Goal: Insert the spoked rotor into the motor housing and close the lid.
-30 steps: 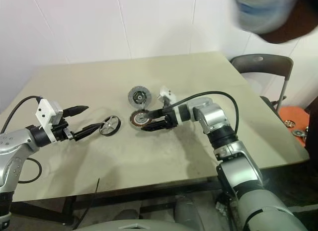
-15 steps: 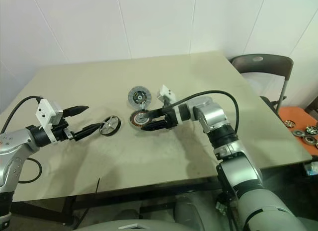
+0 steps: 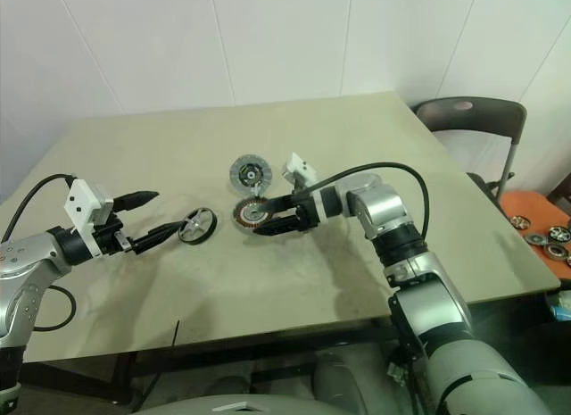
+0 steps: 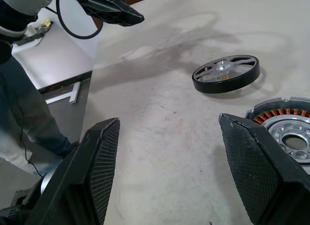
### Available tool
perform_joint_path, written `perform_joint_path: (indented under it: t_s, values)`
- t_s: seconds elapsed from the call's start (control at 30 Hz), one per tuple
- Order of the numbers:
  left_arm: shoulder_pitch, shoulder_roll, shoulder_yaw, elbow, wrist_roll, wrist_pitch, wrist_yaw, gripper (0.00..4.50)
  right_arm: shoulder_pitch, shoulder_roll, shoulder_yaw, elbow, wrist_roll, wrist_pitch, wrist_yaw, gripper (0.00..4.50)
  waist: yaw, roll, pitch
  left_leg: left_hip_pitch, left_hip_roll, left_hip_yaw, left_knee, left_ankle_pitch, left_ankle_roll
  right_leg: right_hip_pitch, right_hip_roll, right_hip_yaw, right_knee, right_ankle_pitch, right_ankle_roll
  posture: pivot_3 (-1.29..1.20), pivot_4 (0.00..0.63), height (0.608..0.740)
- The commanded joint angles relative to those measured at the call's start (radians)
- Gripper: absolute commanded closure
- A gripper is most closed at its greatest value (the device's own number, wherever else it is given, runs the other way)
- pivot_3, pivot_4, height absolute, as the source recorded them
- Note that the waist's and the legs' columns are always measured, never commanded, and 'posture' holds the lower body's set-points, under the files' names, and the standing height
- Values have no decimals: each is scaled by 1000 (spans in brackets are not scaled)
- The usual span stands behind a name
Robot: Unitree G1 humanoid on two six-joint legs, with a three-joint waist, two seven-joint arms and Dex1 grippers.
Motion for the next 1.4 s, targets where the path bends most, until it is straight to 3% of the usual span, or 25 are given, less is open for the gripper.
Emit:
perform_joint_path:
  t_s: [0.03, 1.4]
  values:
    - [0, 2, 12, -25, -5, -15, 4, 43, -27, 0, -10, -21, 11, -1, 4, 1064, 0, 0, 0, 0, 0, 0, 0, 0, 0, 0, 0, 0, 0, 0, 0, 0, 0, 740]
    - [-35, -11, -21, -7, 3, -17, 4, 43, -14, -17, 2, 21, -29, -51, -13, 1064, 0, 0, 0, 0, 0, 0, 0, 0, 0, 0, 0, 0, 0, 0, 0, 0, 0, 740]
